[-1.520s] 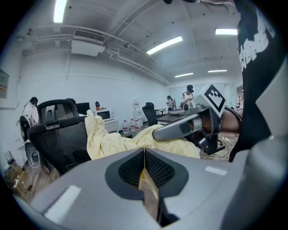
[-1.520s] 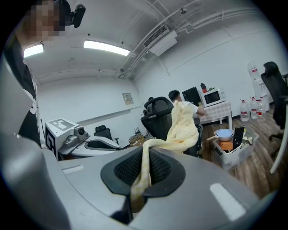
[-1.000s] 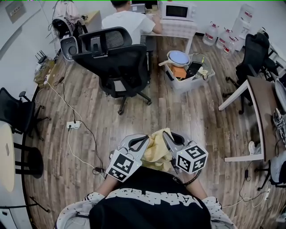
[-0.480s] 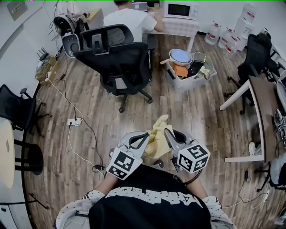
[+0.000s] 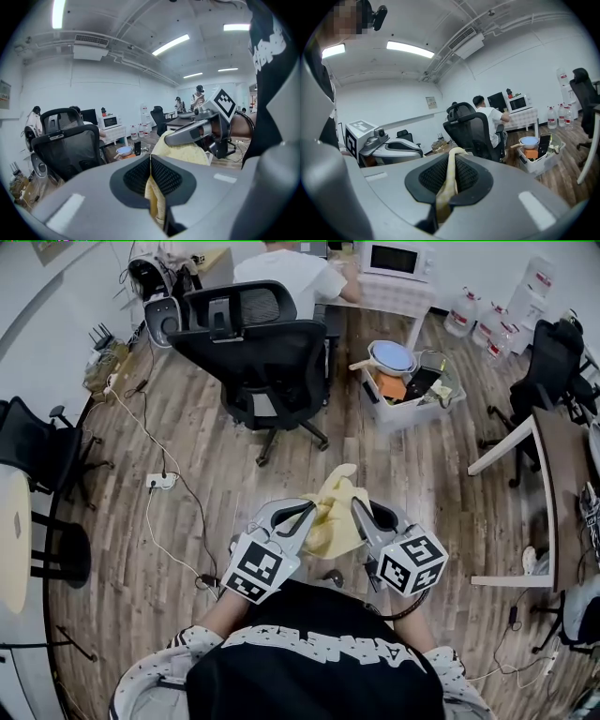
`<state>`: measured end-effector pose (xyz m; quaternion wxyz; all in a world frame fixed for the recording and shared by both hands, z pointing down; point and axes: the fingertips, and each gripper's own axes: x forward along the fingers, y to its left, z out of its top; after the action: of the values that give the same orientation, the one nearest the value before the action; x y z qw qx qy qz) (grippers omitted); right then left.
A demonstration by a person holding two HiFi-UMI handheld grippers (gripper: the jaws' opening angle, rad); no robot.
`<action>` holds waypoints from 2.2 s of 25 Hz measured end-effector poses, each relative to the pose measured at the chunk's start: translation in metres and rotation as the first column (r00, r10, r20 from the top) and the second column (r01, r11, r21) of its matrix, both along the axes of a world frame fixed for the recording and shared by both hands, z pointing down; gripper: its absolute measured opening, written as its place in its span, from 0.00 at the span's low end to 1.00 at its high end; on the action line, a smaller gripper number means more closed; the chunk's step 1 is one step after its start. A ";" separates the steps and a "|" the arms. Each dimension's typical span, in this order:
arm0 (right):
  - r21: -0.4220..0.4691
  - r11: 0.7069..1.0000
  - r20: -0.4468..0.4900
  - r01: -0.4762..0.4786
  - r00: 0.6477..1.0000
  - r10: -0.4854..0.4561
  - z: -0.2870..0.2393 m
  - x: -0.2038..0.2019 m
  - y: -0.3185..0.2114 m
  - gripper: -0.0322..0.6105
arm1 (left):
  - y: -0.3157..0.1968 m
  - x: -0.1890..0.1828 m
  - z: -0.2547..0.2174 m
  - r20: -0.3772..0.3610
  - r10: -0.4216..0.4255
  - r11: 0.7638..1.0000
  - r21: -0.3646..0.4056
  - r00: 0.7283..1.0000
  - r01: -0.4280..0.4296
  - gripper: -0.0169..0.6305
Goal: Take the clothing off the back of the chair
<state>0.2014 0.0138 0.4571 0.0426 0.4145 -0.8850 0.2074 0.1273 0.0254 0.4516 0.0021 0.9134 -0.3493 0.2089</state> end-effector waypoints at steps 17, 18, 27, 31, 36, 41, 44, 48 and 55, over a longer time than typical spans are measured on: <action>0.005 0.999 -0.003 0.034 0.999 -0.034 0.000 -0.016 -0.005 0.10 | -0.002 -0.012 0.001 -0.007 -0.019 1.000 -0.007 1.000 0.019 0.03; 0.006 0.999 -0.003 0.034 0.999 -0.034 0.000 -0.016 -0.005 0.10 | -0.002 -0.012 0.001 -0.008 -0.020 1.000 -0.006 1.000 0.020 0.03; 0.019 0.999 -0.006 0.034 0.999 -0.034 -0.005 -0.019 -0.012 0.10 | -0.011 -0.016 -0.003 -0.016 -0.031 1.000 0.000 0.999 0.031 0.03; 0.026 0.999 -0.005 0.043 0.999 -0.043 -0.007 -0.021 -0.014 0.10 | -0.012 -0.019 -0.003 -0.016 -0.038 0.999 -0.001 0.999 0.038 0.03; 0.028 0.998 -0.003 0.054 0.999 -0.053 -0.007 -0.023 -0.012 0.10 | -0.011 -0.016 -0.002 -0.008 -0.031 1.000 -0.004 0.999 0.030 0.03; 0.027 0.998 -0.009 0.053 0.999 -0.053 -0.006 -0.017 -0.010 0.10 | -0.009 -0.011 -0.003 -0.009 -0.029 1.000 -0.002 1.000 0.029 0.03; 0.022 0.998 -0.009 0.052 0.999 -0.052 -0.004 -0.012 -0.007 0.10 | -0.006 -0.006 -0.002 -0.007 -0.026 1.000 -0.004 1.000 0.026 0.03; 0.019 0.998 -0.010 0.059 0.998 -0.058 -0.003 -0.007 -0.006 0.10 | -0.005 -0.002 0.000 -0.003 -0.027 1.000 -0.009 1.000 0.027 0.03; 0.027 0.998 -0.005 0.065 0.998 -0.065 -0.004 -0.003 -0.004 0.10 | -0.001 0.003 0.001 0.007 -0.031 0.999 -0.008 0.999 0.031 0.03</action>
<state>0.1987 0.0099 0.4535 0.0457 0.3866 -0.9006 0.1932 0.1300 0.0247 0.4526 0.0079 0.9071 -0.3626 0.2136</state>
